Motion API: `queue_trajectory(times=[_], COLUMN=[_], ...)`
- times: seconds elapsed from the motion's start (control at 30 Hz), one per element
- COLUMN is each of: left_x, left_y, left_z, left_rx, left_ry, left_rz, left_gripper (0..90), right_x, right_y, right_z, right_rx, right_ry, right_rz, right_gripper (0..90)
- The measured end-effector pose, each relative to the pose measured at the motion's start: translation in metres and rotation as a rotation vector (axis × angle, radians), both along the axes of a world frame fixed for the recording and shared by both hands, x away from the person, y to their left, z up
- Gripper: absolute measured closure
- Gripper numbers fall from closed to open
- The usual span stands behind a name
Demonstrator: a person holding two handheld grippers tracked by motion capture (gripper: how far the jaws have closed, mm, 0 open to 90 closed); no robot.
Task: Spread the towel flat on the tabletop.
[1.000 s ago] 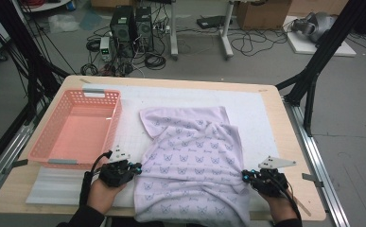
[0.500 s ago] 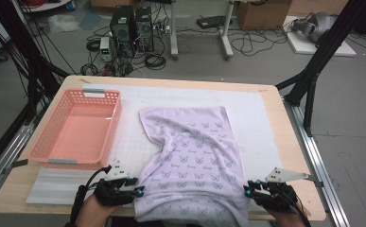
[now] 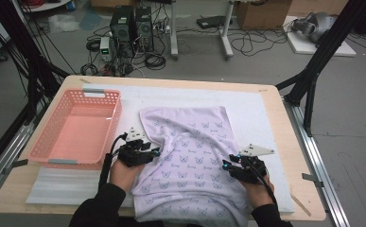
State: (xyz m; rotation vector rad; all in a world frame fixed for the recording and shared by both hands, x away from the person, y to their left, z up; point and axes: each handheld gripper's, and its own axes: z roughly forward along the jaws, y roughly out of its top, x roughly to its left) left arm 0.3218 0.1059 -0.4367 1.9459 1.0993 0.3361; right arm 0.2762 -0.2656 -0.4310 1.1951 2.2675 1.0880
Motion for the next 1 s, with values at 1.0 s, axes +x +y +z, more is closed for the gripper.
queue_trajectory(times=[1.0], left_x=[-0.023], left_y=[0.035], left_z=[-0.008], left_rx=[0.120], left_ry=[-0.014], left_rz=[0.132], left_gripper=[86.9], right_x=[0.009], right_y=[0.004], right_z=[-0.015], right_rx=[0.001], right_ry=[0.052], right_rz=[0.040], right_gripper=[76.7])
